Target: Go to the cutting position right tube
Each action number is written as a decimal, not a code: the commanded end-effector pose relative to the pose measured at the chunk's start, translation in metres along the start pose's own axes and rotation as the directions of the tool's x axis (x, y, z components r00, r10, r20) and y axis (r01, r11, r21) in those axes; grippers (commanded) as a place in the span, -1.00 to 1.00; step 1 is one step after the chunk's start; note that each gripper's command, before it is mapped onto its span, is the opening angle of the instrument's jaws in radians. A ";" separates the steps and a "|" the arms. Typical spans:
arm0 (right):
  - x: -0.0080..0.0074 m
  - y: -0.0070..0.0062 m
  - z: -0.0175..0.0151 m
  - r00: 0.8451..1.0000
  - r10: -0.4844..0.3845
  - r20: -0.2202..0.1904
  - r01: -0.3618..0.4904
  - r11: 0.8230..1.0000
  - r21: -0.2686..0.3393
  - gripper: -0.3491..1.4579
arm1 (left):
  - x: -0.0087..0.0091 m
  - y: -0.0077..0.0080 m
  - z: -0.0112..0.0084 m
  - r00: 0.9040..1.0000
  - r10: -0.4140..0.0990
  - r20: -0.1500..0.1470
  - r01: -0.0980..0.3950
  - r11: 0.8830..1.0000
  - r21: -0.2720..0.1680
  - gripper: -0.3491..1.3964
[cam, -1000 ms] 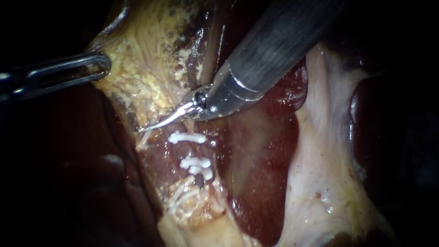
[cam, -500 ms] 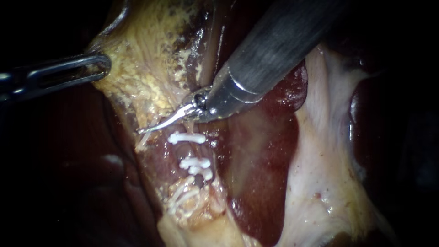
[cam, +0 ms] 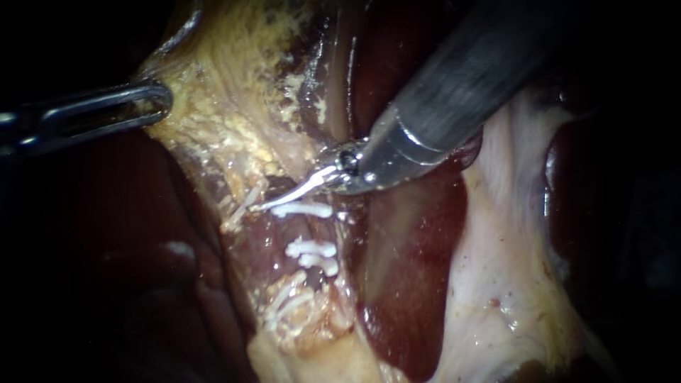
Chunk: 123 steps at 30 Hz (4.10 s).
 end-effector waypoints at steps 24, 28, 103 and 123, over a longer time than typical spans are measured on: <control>-0.0035 -0.0031 -0.0048 0.998 -0.048 0.036 0.049 0.998 -0.040 0.82 | -0.0001 -0.0001 0.0000 1.000 -0.001 0.000 0.001 1.000 0.000 -1.00; -0.0040 -0.0028 -0.0042 0.998 -0.052 0.034 0.054 0.998 -0.046 0.82 | -0.0001 -0.0001 -0.0001 1.000 -0.001 0.000 0.001 1.000 0.000 -1.00; -0.0048 0.0018 0.0076 0.990 -0.083 -0.111 0.102 0.979 0.175 0.77 | -0.0002 0.0000 -0.0002 1.000 -0.001 -0.002 0.001 1.000 0.002 -1.00; -0.0046 0.0018 0.0076 0.992 -0.058 -0.111 0.077 0.981 0.179 0.75 | -0.0002 0.0000 -0.0002 1.000 -0.001 -0.001 0.001 1.000 0.002 -1.00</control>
